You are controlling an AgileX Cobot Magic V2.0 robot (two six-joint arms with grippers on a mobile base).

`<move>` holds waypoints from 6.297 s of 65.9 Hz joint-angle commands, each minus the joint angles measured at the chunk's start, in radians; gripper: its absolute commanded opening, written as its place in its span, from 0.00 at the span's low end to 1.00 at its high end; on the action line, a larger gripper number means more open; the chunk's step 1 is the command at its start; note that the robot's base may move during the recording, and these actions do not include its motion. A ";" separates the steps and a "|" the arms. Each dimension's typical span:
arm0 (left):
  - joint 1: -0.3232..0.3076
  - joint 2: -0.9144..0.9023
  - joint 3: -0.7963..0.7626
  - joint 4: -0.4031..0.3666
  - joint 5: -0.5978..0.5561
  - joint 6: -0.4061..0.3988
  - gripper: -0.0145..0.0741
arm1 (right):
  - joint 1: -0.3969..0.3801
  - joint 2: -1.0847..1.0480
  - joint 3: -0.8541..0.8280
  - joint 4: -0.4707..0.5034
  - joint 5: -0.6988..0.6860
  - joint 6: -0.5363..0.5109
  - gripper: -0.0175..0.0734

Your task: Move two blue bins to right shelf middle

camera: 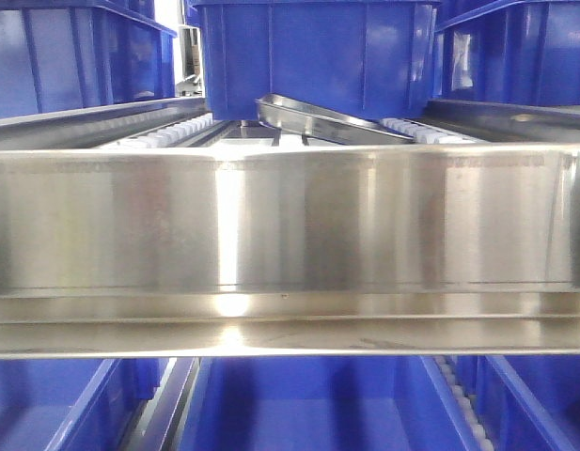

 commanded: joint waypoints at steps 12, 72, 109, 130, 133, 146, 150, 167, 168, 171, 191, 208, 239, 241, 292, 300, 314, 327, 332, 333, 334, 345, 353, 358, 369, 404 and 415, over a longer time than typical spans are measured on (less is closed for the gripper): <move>-0.007 -0.008 -0.012 0.024 -0.050 0.009 0.04 | 0.000 -0.013 -0.013 -0.003 -0.036 -0.015 0.01; -0.007 -0.007 -0.012 0.024 -0.050 0.009 0.04 | 0.000 -0.009 -0.013 -0.003 -0.047 -0.015 0.01; -0.007 -0.007 -0.012 0.024 -0.050 0.009 0.04 | 0.000 -0.009 -0.013 -0.003 -0.051 -0.015 0.01; -0.007 -0.007 -0.012 0.024 -0.050 0.009 0.04 | 0.000 -0.009 -0.013 -0.003 -0.051 -0.015 0.01; -0.007 -0.007 -0.012 0.024 -0.050 0.009 0.04 | 0.000 -0.009 -0.013 -0.003 -0.051 -0.015 0.01; -0.007 -0.007 -0.012 0.024 -0.050 0.009 0.04 | 0.000 -0.009 -0.013 -0.003 -0.051 -0.015 0.01; -0.007 -0.007 -0.012 0.024 -0.050 0.009 0.04 | 0.000 -0.009 -0.013 -0.003 -0.051 -0.015 0.01; -0.007 -0.007 -0.012 0.024 -0.050 0.009 0.04 | 0.000 -0.009 -0.013 -0.003 -0.051 -0.015 0.01; -0.007 -0.007 -0.012 0.024 -0.050 0.009 0.04 | 0.000 -0.009 -0.013 -0.003 -0.051 -0.015 0.01; -0.007 -0.007 -0.012 0.024 -0.050 0.009 0.04 | 0.000 -0.009 -0.013 -0.003 -0.051 -0.015 0.01; -0.007 -0.007 -0.012 0.024 -0.050 0.009 0.04 | 0.000 -0.009 -0.013 -0.003 -0.051 -0.015 0.01; -0.007 -0.007 -0.012 0.024 -0.050 0.009 0.04 | 0.000 -0.009 -0.013 -0.003 -0.051 -0.015 0.01; -0.007 -0.007 -0.012 0.024 -0.050 0.009 0.04 | 0.000 -0.009 -0.013 -0.003 -0.051 -0.015 0.01; -0.007 -0.007 -0.012 0.024 -0.050 0.009 0.04 | 0.000 -0.009 -0.013 -0.003 -0.051 -0.015 0.01; -0.007 -0.007 -0.012 0.024 -0.050 0.009 0.04 | 0.000 -0.009 -0.013 -0.003 -0.051 -0.015 0.01; -0.007 -0.007 -0.012 0.024 -0.050 0.009 0.04 | 0.000 -0.009 -0.013 -0.003 -0.051 -0.015 0.01; -0.007 -0.007 -0.012 0.024 -0.050 0.009 0.04 | 0.000 -0.009 -0.013 -0.003 -0.051 -0.015 0.01; -0.007 -0.007 -0.012 0.024 -0.050 0.009 0.04 | 0.000 -0.009 -0.013 -0.003 -0.051 -0.015 0.01; -0.007 -0.007 -0.012 0.024 -0.050 0.009 0.04 | 0.000 -0.009 -0.013 -0.003 -0.051 -0.015 0.01; -0.007 -0.007 -0.012 0.024 -0.050 0.009 0.04 | 0.000 -0.009 -0.013 -0.003 -0.051 -0.015 0.01; -0.007 -0.007 -0.012 0.024 -0.050 0.009 0.04 | 0.000 -0.009 -0.013 -0.003 -0.051 -0.015 0.01; -0.007 -0.007 -0.012 0.024 -0.050 0.009 0.04 | 0.000 -0.009 -0.013 -0.003 -0.051 -0.015 0.01; -0.007 -0.006 -0.012 0.026 -0.050 0.009 0.04 | 0.000 -0.009 -0.013 -0.003 -0.051 -0.015 0.01; -0.007 -0.006 -0.012 0.026 -0.050 0.009 0.04 | 0.000 -0.009 -0.013 -0.003 -0.051 -0.015 0.01; -0.007 -0.006 -0.012 0.034 -0.050 0.009 0.04 | 0.000 -0.009 -0.013 -0.003 -0.051 -0.015 0.01; -0.007 -0.005 -0.012 0.039 -0.050 0.009 0.04 | 0.000 -0.009 -0.013 -0.003 -0.051 -0.015 0.01; -0.007 -0.005 -0.012 0.039 -0.050 0.009 0.04 | 0.000 -0.009 -0.013 -0.003 -0.051 -0.015 0.01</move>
